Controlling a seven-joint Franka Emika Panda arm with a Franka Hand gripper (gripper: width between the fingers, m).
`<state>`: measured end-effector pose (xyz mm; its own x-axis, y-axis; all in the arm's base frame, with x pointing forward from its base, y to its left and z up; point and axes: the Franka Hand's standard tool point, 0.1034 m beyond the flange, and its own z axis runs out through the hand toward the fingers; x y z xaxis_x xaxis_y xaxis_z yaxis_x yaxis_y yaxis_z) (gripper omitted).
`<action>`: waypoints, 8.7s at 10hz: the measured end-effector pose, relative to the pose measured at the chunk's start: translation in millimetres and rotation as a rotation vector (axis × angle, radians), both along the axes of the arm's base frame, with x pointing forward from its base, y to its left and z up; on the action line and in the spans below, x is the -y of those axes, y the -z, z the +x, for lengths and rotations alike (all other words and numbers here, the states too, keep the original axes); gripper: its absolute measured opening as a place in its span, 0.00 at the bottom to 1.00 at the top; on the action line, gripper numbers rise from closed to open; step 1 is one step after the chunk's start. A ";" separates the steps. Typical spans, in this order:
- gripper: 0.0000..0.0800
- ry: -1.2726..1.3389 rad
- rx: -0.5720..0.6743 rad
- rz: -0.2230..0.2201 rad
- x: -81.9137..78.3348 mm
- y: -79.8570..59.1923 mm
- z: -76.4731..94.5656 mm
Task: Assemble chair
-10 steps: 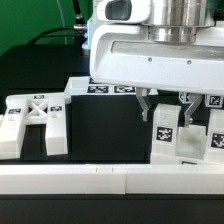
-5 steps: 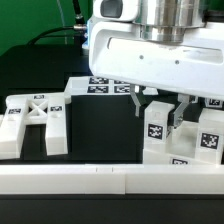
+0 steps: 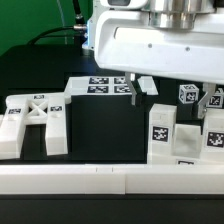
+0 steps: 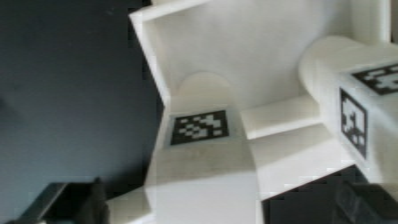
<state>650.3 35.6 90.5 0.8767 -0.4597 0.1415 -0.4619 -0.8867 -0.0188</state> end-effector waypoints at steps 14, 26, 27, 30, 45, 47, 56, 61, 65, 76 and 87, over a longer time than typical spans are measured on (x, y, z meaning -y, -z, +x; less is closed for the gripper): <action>0.81 -0.278 0.007 -0.055 0.0 22.5 -21.7; 0.81 -0.341 -0.034 -0.098 13.4 77.9 -33.5; 0.81 -0.341 -0.038 -0.099 14.0 80.9 -35.0; 0.81 -0.341 -0.037 -0.100 14.5 82.1 -35.1; 0.04 -0.377 -0.094 -0.044 26.2 15.5 -27.2; 0.04 -0.376 -0.116 -0.039 26.3 19.2 -31.5; 0.04 -0.375 -0.754 0.139 42.3 19.1 -54.6; 0.04 -0.356 -0.997 0.199 49.7 16.4 -80.4; 0.04 -0.311 -1.160 0.237 51.3 24.8 -110.4; 0.79 -0.301 -1.142 0.234 56.8 39.8 -118.6; 0.81 -0.337 -0.838 0.190 90.2 15.6 -80.7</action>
Offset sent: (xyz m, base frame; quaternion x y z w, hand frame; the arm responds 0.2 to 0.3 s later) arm 0.0000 0.0000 0.0000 0.0000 0.0000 0.0000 1.0000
